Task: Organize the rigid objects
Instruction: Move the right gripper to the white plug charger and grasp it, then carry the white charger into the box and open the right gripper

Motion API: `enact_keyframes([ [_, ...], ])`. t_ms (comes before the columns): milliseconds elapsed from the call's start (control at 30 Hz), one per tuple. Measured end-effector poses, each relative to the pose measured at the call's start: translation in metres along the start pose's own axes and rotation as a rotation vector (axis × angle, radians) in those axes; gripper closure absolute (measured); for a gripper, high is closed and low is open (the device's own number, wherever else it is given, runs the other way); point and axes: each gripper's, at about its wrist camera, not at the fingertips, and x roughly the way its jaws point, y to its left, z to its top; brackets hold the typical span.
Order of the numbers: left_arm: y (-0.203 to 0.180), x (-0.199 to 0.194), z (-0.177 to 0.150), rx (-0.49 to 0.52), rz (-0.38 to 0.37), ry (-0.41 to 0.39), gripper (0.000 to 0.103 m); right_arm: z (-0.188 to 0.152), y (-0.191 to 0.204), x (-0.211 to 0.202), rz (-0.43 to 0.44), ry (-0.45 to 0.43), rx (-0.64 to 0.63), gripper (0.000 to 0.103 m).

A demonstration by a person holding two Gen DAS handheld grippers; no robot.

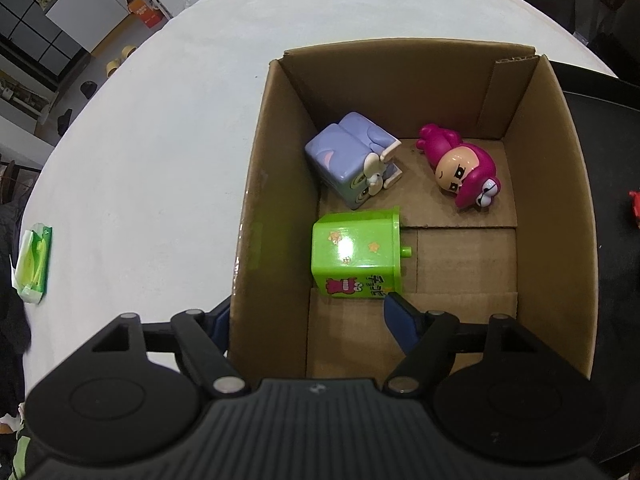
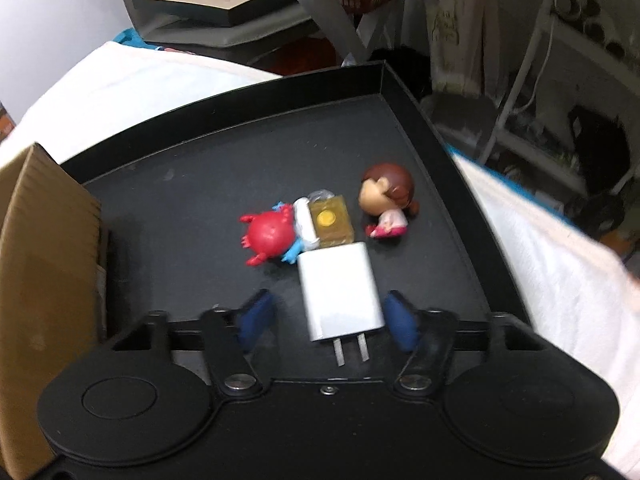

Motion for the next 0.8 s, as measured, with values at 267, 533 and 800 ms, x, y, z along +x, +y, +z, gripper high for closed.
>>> enact_keyframes([
  [267,0.008,-0.005,-0.007,0.004,-0.042,-0.025,0.029,0.007,-0.012,-0.022,-0.007,-0.086,0.037,0.067],
  [533,0.018,-0.012,-0.016,-0.006,-0.109,-0.077,0.029,0.01,-0.008,-0.049,0.083,-0.141,0.041,0.067],
  [800,0.022,-0.017,-0.032,0.018,-0.126,-0.131,0.029,0.014,0.001,-0.086,0.151,-0.235,0.013,0.067],
])
